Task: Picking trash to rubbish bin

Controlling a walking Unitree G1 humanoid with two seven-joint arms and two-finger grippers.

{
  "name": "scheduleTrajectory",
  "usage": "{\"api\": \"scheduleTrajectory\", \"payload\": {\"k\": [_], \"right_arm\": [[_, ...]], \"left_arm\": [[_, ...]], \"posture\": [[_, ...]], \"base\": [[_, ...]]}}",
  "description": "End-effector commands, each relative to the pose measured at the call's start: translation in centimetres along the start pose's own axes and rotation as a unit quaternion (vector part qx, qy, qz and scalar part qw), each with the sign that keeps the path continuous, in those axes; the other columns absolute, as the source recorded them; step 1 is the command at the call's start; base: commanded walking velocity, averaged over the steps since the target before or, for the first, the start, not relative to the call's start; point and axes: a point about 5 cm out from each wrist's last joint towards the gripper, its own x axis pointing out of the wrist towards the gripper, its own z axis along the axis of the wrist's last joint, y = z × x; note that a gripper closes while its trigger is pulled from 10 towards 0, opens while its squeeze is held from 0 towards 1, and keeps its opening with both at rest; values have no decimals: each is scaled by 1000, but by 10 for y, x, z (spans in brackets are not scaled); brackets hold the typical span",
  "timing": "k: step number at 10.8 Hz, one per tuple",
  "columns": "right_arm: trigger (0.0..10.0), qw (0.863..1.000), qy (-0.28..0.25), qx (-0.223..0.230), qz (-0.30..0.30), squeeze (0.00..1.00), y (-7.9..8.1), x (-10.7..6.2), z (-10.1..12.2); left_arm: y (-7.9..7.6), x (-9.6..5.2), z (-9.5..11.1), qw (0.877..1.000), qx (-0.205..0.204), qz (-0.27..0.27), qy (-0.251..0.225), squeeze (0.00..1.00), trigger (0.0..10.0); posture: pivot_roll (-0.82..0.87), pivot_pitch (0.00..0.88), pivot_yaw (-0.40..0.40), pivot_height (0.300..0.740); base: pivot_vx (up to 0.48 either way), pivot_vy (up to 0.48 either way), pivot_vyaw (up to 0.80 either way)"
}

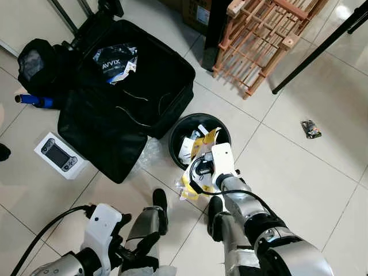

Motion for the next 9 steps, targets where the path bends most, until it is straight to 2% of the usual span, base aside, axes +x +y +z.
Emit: {"api": "scheduleTrajectory", "payload": {"k": [1, 2, 3, 9], "right_arm": [[10000, 999, 33, 8, 1, 0, 3, -7, -22], [10000, 999, 32, 8, 2, 0, 4, -7, -22], [10000, 999, 31, 14, 6, 1000, 5, -6, -21], [10000, 1000, 21, 9, -2, 1000, 3, -6, -19]], "left_arm": [[-8, -2, -7, 1000, -16, -14, 15, 0, 10000], [-9, -2, -9, 1000, -18, -16, 17, 0, 10000], [-10, -2, -9, 999, -19, -17, 20, 0, 10000], [-9, -4, -13, 999, -17, -11, 31, 0, 10000]], "posture": [[304, 627, 45, 740], [303, 628, 46, 740], [303, 628, 46, 740], [305, 634, 52, 740]], "base": [[0, 0, 0], [0, 0, 0], [0, 0, 0], [0, 0, 0]]}}
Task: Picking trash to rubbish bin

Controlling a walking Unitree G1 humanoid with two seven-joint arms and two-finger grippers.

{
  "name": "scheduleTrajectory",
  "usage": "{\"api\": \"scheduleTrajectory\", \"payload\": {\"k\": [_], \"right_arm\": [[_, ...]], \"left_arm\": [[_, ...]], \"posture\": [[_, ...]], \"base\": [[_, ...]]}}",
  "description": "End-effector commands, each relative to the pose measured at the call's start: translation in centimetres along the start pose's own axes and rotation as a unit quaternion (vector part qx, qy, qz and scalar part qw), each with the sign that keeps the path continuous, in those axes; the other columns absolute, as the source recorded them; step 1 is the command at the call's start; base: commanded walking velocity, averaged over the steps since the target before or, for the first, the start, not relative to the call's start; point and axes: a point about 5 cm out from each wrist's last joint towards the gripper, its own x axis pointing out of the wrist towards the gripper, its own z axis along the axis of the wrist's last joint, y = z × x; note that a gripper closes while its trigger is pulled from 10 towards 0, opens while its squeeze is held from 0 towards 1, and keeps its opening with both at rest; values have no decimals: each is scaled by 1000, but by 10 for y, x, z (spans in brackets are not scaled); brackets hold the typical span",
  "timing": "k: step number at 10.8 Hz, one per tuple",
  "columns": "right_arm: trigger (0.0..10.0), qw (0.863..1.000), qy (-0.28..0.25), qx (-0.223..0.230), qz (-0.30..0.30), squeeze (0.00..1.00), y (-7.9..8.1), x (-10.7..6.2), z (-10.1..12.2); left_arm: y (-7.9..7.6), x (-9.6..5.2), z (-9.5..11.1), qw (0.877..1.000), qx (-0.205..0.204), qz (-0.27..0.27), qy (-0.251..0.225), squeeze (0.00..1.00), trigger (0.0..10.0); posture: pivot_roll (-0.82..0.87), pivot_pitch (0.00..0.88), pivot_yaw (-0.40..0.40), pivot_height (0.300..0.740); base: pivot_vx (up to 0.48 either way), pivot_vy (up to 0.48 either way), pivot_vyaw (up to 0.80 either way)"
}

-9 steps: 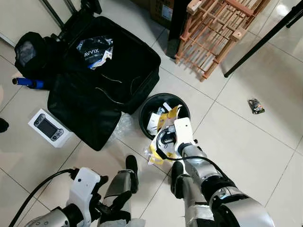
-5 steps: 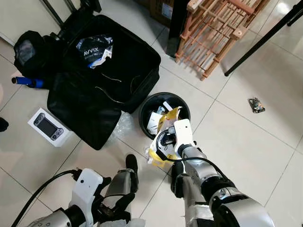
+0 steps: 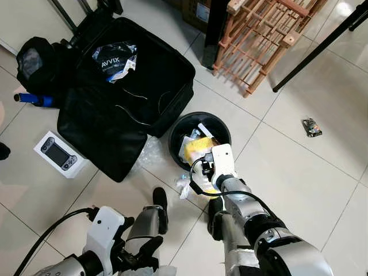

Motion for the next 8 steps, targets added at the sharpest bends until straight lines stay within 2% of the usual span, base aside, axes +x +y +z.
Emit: {"api": "scheduleTrajectory", "payload": {"k": [1, 8], "right_arm": [[10000, 1000, 28, 5, -1, 1000, 2, -6, -19], [10000, 1000, 22, 5, -6, 1000, -1, -5, -16]], "left_arm": [[-4, -3, -12, 1000, -16, -2, 25, 0, 10000], [-2, 0, -11, 1000, -13, -2, 25, 0, 10000]], "posture": [[305, 634, 53, 740], [302, 623, 53, 740]], "base": [[0, 0, 0], [0, 0, 0]]}}
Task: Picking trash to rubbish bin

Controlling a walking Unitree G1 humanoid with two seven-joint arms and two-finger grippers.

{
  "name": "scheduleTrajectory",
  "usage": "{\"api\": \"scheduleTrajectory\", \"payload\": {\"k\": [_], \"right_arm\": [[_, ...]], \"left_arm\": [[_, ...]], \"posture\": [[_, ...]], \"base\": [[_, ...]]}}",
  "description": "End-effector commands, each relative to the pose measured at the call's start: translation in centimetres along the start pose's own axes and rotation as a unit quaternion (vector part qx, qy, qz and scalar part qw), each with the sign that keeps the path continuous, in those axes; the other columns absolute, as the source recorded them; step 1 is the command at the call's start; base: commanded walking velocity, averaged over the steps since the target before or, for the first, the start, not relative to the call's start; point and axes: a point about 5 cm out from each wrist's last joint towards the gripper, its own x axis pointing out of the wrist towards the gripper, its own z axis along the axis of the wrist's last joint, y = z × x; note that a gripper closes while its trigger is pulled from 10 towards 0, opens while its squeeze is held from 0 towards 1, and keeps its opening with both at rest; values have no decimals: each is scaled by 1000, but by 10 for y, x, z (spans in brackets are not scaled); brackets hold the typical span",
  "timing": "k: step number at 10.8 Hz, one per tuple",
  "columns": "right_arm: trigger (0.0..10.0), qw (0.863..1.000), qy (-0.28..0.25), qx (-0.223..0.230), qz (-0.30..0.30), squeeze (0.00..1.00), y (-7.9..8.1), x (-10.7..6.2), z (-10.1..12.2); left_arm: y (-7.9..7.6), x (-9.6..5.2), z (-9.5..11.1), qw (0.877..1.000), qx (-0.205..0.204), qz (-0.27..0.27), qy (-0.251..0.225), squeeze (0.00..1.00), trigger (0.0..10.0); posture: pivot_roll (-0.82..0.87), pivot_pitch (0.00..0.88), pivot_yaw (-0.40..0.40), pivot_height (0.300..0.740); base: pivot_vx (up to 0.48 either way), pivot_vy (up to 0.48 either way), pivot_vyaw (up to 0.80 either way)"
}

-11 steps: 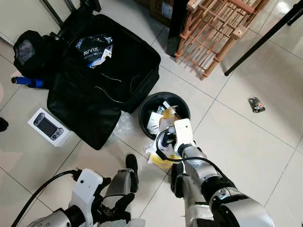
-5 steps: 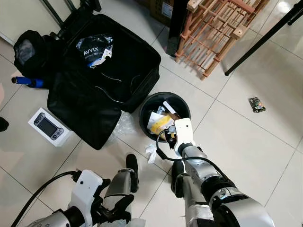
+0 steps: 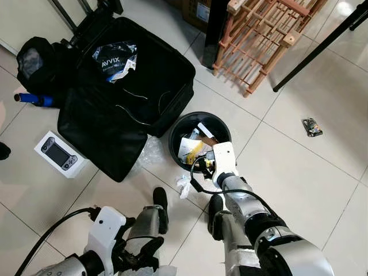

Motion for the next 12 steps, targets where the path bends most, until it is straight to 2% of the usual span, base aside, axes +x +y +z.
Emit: {"api": "scheduleTrajectory", "payload": {"k": [1, 4, 5, 8, 9, 11, 12], "right_arm": [[10000, 1000, 29, 5, 0, 1000, 1, -6, -18], [10000, 1000, 26, -4, -6, 1000, -8, -6, -18], [10000, 1000, 21, -17, -11, 0, -19, -9, -19], [10000, 999, 8, -27, -23, 0, -35, -15, -23], [10000, 999, -9, -25, -31, 0, -41, -16, -20], [10000, 998, -41, -31, -39, 0, -46, -21, -16], [10000, 997, -57, -24, -51, 0, -50, -28, -18]], "left_arm": [[-3, -1, -9, 1000, -16, -7, 20, 0, 10000], [0, 6, -7, 1000, -9, -19, 16, 0, 10000], [3, 18, -5, 1000, -1, -15, 2, 0, 10000], [11, 47, 11, 999, 12, 6, -45, 0, 10000], [18, 59, 18, 998, 21, 20, -63, 0, 10000], [29, 75, 28, 994, 29, 50, -89, 0, 10000], [38, 88, 35, 991, 38, 75, -108, 0, 10000]], "posture": [[301, 611, 54, 740], [290, 560, 50, 740], [263, 505, 33, 740], [213, 404, 7, 740], [184, 348, 3, 740], [148, 277, 2, 740], [117, 209, 3, 740]], "base": [[0, 0, 0], [0, 0, 0], [0, 0, 0], [0, 0, 0], [0, 0, 0], [0, 0, 0], [0, 0, 0]]}}
